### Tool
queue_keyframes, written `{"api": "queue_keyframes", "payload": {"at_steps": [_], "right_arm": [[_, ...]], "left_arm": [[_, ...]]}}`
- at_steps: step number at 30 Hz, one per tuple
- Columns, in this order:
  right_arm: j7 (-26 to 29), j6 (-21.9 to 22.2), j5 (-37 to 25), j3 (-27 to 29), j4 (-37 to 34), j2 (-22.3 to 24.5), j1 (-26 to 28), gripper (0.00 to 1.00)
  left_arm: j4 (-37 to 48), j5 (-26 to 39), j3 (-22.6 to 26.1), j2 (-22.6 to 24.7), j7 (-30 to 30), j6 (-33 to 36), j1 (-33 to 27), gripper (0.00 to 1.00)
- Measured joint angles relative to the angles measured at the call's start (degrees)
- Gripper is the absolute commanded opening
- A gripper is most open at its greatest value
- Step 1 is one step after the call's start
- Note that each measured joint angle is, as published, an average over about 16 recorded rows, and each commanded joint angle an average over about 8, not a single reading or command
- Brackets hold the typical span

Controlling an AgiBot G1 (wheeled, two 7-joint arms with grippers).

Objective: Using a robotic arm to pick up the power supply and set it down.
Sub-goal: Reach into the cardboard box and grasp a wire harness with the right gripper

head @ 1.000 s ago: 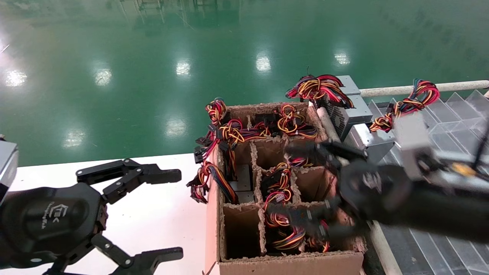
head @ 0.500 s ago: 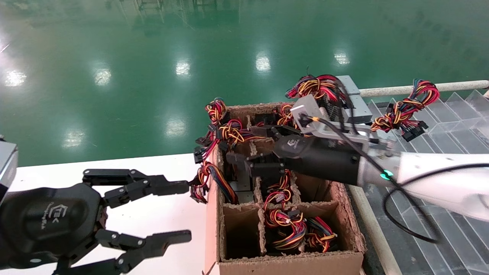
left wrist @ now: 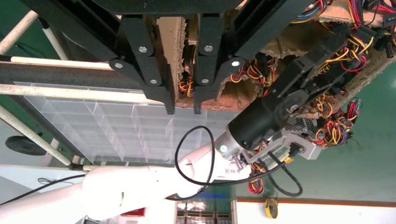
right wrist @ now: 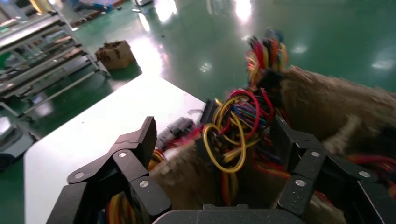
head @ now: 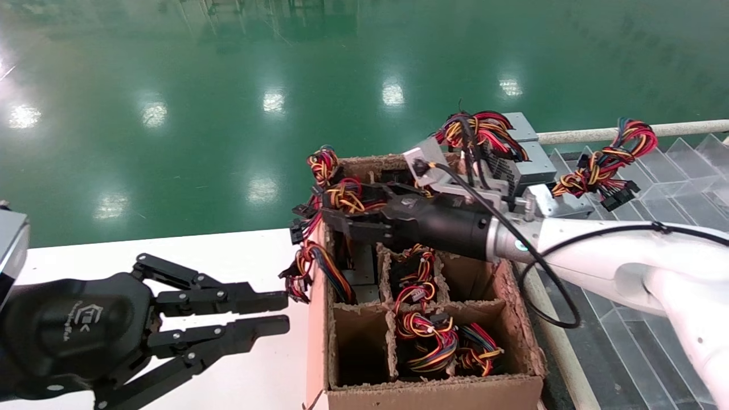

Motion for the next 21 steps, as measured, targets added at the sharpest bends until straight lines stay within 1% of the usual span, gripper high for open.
{"api": "queue_keyframes", "payload": {"at_steps": [9, 21], "right_arm": [[-4.44, -2.1, 0.05, -0.05, -7.2, -2.14, 2.2, 0.0], [-8.89, -3.33, 0.49, 0.33, -13.38, -3.45, 3.92, 0.0]], "left_arm": [[0.0, -0.01, 0.01, -0.01, 0.01, -0.01, 0.0, 0.0], [0.0, -0.02, 0.03, -0.01, 0.02, -0.01, -0.01, 0.0]]}}
